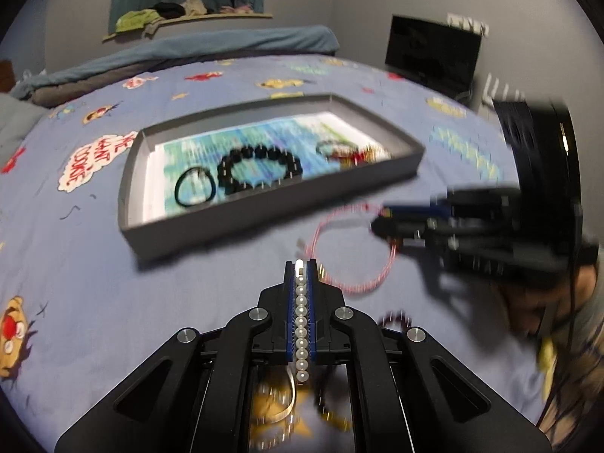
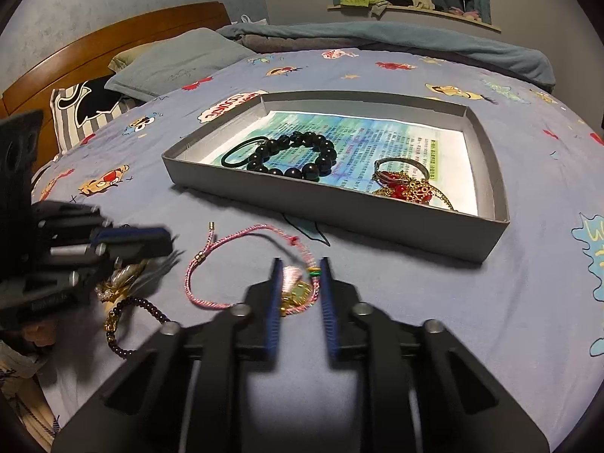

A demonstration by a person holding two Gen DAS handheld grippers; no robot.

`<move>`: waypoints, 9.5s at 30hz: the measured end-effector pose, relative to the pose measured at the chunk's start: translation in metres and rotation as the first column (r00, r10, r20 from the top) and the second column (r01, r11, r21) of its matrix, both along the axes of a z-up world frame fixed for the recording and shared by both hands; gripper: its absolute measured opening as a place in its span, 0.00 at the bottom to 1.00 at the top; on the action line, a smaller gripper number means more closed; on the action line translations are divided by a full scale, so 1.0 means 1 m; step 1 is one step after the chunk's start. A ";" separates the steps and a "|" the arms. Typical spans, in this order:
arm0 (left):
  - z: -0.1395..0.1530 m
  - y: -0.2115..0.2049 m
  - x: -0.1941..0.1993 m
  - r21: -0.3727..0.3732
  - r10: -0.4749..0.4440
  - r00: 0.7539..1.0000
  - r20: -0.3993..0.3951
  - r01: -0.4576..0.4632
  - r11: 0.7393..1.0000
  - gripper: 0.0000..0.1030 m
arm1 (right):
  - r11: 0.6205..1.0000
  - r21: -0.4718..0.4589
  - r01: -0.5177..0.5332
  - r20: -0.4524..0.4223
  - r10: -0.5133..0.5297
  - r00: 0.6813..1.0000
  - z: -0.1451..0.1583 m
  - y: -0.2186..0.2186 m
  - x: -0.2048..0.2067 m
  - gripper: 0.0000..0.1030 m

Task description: Organize jewelry

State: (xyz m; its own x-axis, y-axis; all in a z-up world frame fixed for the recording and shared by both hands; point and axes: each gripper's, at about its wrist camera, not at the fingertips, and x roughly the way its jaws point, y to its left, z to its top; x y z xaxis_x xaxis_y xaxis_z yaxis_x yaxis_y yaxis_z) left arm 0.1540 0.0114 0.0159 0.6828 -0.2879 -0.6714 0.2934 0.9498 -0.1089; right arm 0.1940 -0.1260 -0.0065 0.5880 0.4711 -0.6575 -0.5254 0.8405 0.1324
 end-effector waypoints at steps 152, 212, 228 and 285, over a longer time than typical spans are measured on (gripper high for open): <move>-0.025 0.099 -0.044 -0.054 0.127 0.989 -0.070 -0.131 0.990 0.45 | 0.985 -0.011 -0.170 0.001 0.170 0.985 -0.008 0.044 -0.070 0.33; 0.039 0.086 -0.027 -0.134 0.107 0.987 0.117 -0.091 0.987 0.07 | 0.988 0.149 -0.039 0.155 0.016 0.988 0.049 0.001 -0.043 0.06; 0.067 0.062 0.013 -0.182 0.095 0.976 0.197 -0.058 0.982 0.07 | 0.975 0.221 0.026 0.251 -0.083 0.965 0.103 -0.023 -0.002 0.06; 0.024 0.062 0.069 -0.032 0.156 0.984 0.087 -0.154 0.988 0.52 | 0.972 0.126 0.197 0.199 -0.220 0.955 0.056 -0.034 0.064 0.49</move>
State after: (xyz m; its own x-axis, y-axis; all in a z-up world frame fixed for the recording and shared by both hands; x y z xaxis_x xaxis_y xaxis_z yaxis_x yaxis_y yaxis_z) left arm 0.2234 0.0735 0.0401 0.7773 -0.1897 -0.5999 0.1526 0.9818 -0.1129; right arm 0.2581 -0.1596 0.0496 0.8002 0.3823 -0.4622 -0.3651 0.9218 0.1303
